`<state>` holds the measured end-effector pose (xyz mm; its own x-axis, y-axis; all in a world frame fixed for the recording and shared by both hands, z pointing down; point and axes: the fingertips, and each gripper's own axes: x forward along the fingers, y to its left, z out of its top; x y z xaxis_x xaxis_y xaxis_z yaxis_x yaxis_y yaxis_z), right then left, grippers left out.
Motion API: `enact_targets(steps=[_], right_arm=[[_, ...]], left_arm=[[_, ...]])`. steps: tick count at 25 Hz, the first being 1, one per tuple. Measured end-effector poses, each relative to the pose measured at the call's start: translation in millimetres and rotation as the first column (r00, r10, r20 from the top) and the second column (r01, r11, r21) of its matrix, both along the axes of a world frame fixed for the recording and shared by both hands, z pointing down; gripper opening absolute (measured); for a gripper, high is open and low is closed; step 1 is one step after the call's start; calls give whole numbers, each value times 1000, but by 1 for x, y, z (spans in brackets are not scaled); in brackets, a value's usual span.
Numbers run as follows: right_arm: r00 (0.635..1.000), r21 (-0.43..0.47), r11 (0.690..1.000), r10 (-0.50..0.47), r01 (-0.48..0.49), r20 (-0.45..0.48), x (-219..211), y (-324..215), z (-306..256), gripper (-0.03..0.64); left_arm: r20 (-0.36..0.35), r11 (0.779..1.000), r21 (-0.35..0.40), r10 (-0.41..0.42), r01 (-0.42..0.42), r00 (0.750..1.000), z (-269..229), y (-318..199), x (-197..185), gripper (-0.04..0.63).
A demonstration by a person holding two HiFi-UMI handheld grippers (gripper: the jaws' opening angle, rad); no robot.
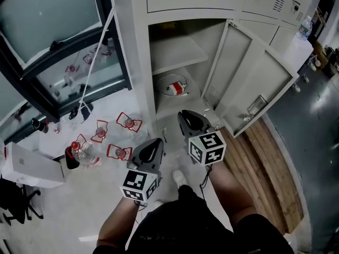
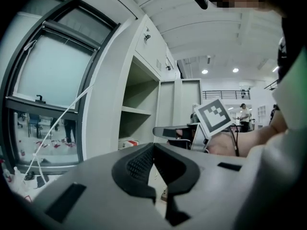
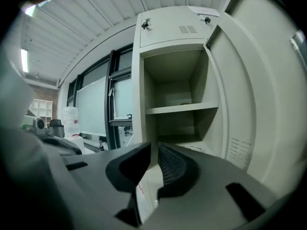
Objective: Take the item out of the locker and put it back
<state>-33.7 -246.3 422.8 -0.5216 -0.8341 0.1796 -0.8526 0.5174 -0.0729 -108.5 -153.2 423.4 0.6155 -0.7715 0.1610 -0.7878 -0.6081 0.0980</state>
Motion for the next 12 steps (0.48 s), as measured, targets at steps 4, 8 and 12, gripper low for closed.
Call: enact_targets(steps=[4, 8, 12], right_arm=[[1000, -16, 1000, -5, 5, -16, 8, -30, 9, 72], [999, -50, 999, 3, -5, -44, 16, -63, 24, 118], [996, -89, 996, 14, -21, -83, 20, -94, 44, 156]], left_arm=[[1, 1000, 2, -16, 16, 1000, 0, -19, 10, 5], [2, 1000, -2, -25, 25, 1000, 2, -38, 19, 5], [4, 999, -11, -35, 35, 999, 7, -52, 25, 5]])
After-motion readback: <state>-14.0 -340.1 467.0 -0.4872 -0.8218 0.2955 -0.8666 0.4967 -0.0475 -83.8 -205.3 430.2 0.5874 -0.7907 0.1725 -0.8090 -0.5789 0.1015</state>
